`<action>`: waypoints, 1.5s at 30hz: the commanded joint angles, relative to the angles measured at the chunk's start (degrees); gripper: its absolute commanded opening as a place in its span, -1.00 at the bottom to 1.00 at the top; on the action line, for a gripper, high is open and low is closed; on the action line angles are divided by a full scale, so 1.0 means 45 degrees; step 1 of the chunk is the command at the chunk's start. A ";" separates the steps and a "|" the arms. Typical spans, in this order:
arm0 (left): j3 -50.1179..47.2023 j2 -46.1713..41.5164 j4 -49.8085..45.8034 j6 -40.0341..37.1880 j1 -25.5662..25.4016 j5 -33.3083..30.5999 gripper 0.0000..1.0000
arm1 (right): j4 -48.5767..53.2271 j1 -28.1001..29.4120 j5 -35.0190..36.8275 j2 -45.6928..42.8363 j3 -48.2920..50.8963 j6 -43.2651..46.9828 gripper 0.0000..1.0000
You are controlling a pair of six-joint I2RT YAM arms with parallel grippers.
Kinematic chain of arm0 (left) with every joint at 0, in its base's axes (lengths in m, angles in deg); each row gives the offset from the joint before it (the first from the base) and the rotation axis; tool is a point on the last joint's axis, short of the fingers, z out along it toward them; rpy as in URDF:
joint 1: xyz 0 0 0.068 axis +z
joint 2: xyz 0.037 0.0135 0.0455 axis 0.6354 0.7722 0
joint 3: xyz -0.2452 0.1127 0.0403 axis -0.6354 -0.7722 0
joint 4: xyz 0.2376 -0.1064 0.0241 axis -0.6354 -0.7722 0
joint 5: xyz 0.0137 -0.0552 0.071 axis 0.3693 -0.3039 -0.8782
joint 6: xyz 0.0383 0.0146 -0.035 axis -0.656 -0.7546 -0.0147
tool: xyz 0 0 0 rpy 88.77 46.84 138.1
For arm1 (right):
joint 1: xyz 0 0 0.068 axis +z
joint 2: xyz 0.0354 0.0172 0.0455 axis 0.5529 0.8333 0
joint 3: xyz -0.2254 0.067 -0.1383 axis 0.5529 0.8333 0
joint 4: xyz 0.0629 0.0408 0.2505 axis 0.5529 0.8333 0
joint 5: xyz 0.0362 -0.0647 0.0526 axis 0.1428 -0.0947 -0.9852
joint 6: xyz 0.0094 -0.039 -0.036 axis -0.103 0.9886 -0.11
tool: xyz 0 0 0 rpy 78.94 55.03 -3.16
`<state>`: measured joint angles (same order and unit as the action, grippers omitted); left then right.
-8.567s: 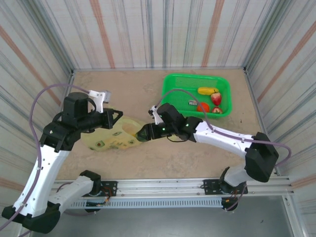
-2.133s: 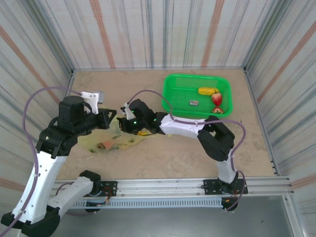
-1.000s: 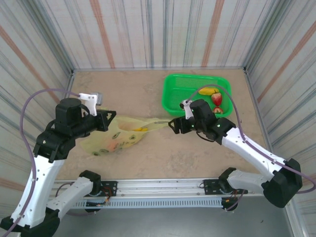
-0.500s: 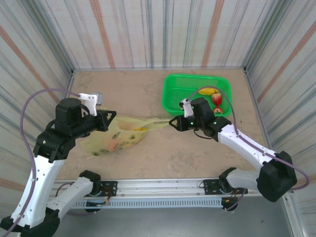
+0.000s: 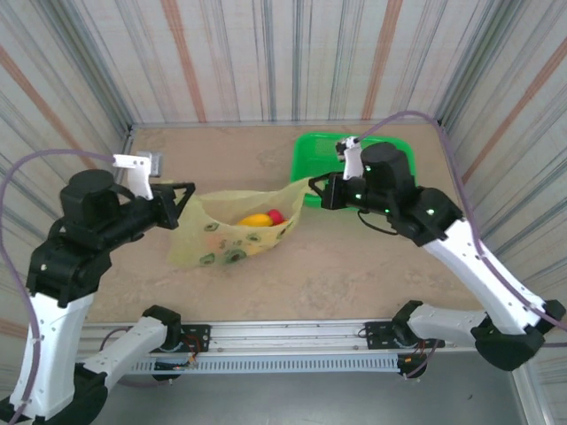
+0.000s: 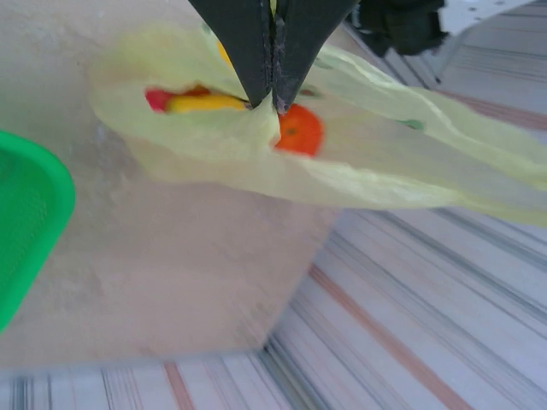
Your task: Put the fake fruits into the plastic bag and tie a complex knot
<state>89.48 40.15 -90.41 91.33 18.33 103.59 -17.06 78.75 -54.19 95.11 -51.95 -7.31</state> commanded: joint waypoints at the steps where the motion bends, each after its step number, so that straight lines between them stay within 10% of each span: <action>1: 0.0707 0.0267 -0.0083 -0.0294 -0.0061 -0.0097 -1.00 | 0.2627 0.0701 0.1847 -0.0008 -0.1417 -0.0472 -1.00; 13: -0.2199 0.1215 0.2142 -0.0046 0.0591 0.0168 -1.00 | 0.3436 0.1277 0.4973 0.1155 -0.1558 -0.0191 -1.00; 25: -0.4418 0.1942 0.4957 0.1440 0.1980 0.0768 -1.00 | 0.1088 -0.1042 0.3430 0.2571 -0.0314 0.0315 -1.00; 30: -0.5111 0.1759 0.6928 0.2195 0.1980 0.2108 -1.00 | 0.1083 -0.1113 0.2384 0.2539 -0.1293 0.1510 0.01; 35: -0.6145 0.1081 0.8055 0.2323 0.1990 0.1962 -1.00 | 0.0696 -0.2648 0.2669 0.1343 -0.0316 0.1127 0.49; 39: -0.7684 0.0535 0.9569 0.2710 0.1982 0.2563 -1.00 | 0.0828 -0.4600 0.2127 0.0987 0.1085 0.0190 0.43; 45: -0.8535 0.0143 1.0403 0.2698 0.1983 0.2989 -1.00 | 0.0454 -0.7066 0.0524 0.1419 0.4751 -0.1039 -0.65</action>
<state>51.34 41.88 -48.31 102.67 26.76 114.41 -15.55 49.25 -46.50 99.13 -36.78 -8.36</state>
